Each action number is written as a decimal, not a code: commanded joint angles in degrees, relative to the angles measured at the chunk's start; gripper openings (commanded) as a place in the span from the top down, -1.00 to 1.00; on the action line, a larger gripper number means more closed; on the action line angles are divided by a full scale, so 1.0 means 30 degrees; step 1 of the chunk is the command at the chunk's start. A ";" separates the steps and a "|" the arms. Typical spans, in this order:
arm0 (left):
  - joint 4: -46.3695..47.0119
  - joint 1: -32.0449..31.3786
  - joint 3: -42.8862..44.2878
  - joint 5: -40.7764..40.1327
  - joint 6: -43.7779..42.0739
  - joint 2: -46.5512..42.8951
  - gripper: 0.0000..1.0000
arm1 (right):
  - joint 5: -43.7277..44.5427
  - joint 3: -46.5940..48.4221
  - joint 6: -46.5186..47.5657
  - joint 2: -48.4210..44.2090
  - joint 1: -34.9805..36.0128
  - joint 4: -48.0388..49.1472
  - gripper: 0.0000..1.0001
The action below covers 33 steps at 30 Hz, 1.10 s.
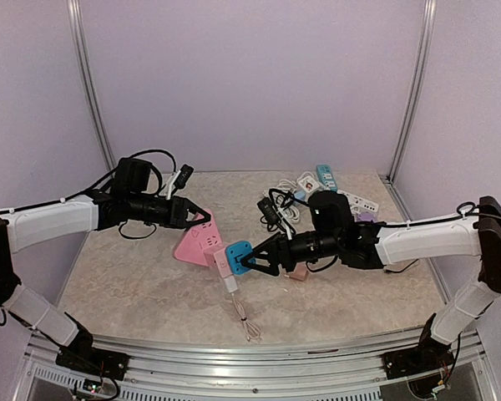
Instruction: Pull the plug off the socket
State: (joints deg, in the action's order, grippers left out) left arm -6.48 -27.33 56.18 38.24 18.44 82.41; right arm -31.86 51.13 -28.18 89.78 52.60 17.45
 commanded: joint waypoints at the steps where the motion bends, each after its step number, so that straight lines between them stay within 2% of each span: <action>1: 0.0288 0.0312 0.0491 -0.0387 0.0768 -0.0266 1.00 | -0.0500 0.0473 -0.0139 0.0196 0.0232 0.0332 -0.39; 12: -0.0180 0.0570 0.0549 -0.1335 0.1016 -0.0078 1.00 | -0.0799 0.0559 -0.0247 -0.0177 0.0335 0.0165 -0.24; 23: -0.0431 0.0802 0.0578 -0.1699 0.1266 0.0098 1.00 | -0.0579 0.1317 0.0126 0.0173 0.0879 -0.0561 -0.19; 26: -0.0390 0.0834 0.0553 -0.1680 0.1274 0.0083 1.00 | 0.0294 0.1372 0.0232 0.0014 0.0928 -0.0877 -0.19; 33: -0.0275 0.0848 0.0497 -0.1643 0.1296 -0.0018 1.00 | 0.5487 0.1320 0.0432 -0.0831 0.1048 -0.2800 -0.29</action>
State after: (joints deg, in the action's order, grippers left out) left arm -9.21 -25.12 56.18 32.08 20.64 82.78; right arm -26.30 53.95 -27.86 89.56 55.02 14.39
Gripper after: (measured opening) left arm 0.296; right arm 0.631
